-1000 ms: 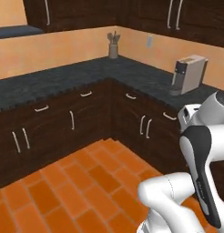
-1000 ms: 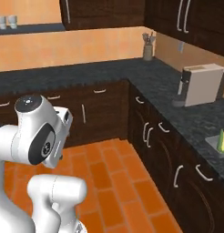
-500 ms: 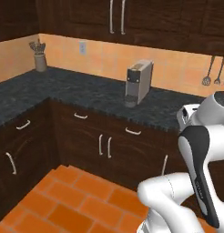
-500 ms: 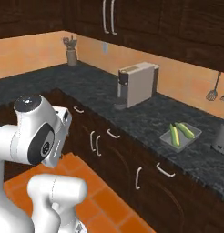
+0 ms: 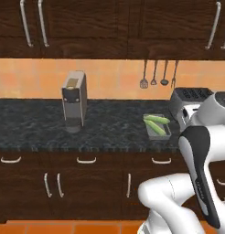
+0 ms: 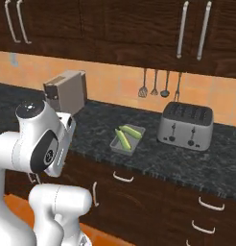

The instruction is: Take the meat container that has the shrimp and place it on the second highest rack of the freezer. Then take the vegetable container that has the corns and place it on the highest rack of the freezer.

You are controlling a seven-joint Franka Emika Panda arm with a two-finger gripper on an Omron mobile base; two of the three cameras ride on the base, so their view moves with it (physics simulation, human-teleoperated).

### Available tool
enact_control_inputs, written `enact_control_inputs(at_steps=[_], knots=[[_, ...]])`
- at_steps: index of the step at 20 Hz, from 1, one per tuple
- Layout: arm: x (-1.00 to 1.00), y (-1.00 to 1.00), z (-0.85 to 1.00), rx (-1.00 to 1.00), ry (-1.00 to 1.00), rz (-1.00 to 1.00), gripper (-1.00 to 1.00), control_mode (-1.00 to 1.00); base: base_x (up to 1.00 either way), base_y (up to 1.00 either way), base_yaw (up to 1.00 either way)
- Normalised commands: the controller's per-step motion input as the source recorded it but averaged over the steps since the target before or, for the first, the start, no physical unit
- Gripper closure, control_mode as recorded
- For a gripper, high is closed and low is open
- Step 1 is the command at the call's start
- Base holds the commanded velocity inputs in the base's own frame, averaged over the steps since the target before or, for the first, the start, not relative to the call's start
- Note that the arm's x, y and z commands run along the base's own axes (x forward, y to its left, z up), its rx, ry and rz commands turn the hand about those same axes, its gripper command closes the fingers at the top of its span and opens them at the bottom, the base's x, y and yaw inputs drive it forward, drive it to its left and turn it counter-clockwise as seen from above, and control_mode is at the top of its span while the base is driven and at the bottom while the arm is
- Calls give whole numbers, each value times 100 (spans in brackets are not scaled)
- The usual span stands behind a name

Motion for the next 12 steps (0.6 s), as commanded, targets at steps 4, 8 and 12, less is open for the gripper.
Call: enact_control_inputs(at_steps=[4, 8, 12], knots=[[0, 0, 0, 0, 0, 0, -100, 100, 60, 29, -71], [0, 0, 0, 0, 0, 0, -100, 100, 63, 62, -23], [0, 0, 0, 0, 0, 0, -100, 100, 52, 17, -4]])
